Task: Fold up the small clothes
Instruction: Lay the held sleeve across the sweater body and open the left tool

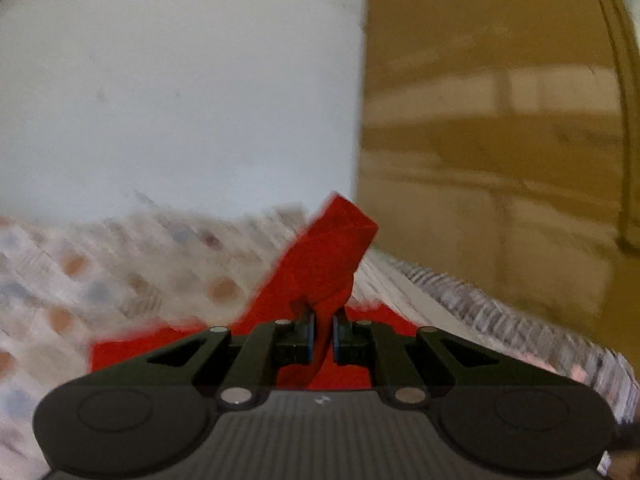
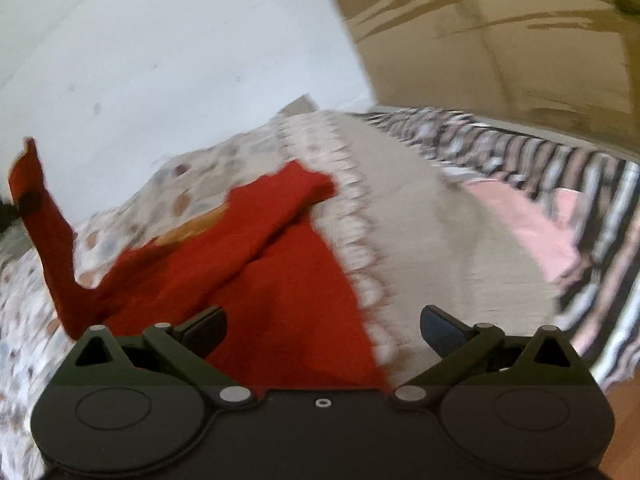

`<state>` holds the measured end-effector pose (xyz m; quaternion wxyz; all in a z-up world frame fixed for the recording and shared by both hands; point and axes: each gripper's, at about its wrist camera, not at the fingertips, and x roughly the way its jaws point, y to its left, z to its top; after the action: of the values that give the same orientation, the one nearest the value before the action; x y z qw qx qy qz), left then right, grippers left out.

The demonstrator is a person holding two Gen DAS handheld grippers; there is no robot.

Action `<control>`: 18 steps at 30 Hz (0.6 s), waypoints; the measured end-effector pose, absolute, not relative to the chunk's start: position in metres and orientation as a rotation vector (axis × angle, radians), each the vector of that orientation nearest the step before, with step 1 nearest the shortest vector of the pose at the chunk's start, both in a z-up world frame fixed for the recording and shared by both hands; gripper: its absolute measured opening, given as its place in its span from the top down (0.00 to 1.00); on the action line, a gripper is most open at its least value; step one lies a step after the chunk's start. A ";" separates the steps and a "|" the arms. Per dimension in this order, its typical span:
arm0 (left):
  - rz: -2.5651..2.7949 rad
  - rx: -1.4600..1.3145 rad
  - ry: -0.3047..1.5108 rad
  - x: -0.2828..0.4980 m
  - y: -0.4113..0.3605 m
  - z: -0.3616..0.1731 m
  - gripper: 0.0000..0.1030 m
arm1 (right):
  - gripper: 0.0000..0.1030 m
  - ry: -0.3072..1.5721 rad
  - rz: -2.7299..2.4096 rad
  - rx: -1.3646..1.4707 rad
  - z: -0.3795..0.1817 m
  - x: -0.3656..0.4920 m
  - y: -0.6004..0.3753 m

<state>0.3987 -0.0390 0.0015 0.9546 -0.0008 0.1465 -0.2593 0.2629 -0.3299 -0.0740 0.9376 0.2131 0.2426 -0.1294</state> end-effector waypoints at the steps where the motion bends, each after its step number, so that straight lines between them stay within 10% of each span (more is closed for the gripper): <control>1: -0.553 0.002 0.334 0.394 -0.050 -0.008 0.93 | 0.01 0.497 -0.286 0.434 -0.075 0.260 -0.336; 9: -0.565 0.034 0.581 0.373 -0.085 -0.081 0.87 | 0.01 0.523 -0.383 0.410 -0.085 0.250 -0.356; 11: -0.559 0.010 0.605 0.372 -0.080 -0.087 0.35 | 0.01 0.528 -0.385 0.410 -0.086 0.255 -0.353; 13: -0.511 -0.046 0.600 0.366 -0.068 -0.086 0.10 | 0.01 0.531 -0.378 0.413 -0.089 0.259 -0.350; 18: -0.444 -0.096 0.601 0.362 -0.033 -0.074 0.04 | 0.01 0.535 -0.349 0.400 -0.090 0.271 -0.338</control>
<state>0.3622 -0.0330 -0.0744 0.9299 -0.0468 0.2934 -0.2170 0.2706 -0.3379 -0.0903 0.9299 0.1952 0.2611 -0.1706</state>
